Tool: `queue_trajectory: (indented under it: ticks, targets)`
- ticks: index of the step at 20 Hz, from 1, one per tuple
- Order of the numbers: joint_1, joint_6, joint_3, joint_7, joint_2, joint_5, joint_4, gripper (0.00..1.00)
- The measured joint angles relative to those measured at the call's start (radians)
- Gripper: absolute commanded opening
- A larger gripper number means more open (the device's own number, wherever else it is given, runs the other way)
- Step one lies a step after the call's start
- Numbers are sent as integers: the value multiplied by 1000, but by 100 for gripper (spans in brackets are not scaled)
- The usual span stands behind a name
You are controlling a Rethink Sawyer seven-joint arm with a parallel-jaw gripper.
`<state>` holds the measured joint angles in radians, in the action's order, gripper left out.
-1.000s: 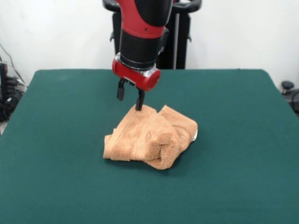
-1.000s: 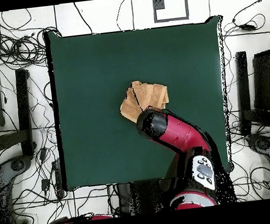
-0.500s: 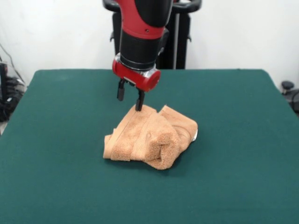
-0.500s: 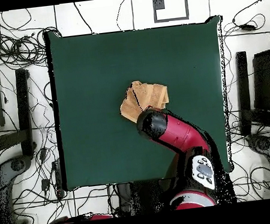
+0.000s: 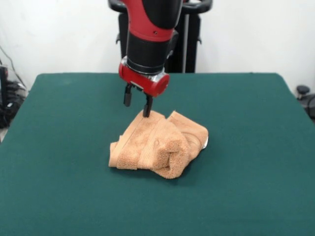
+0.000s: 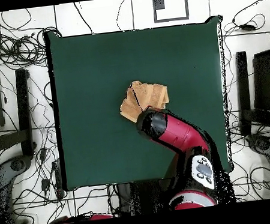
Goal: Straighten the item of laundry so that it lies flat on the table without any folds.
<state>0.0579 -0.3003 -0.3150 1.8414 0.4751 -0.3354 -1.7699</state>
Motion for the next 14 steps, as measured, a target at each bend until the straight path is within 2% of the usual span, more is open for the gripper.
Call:
queue_trajectory:
  ticks: [14]
  targets:
    - [-21,0,0,0,-9,-10,33,100]
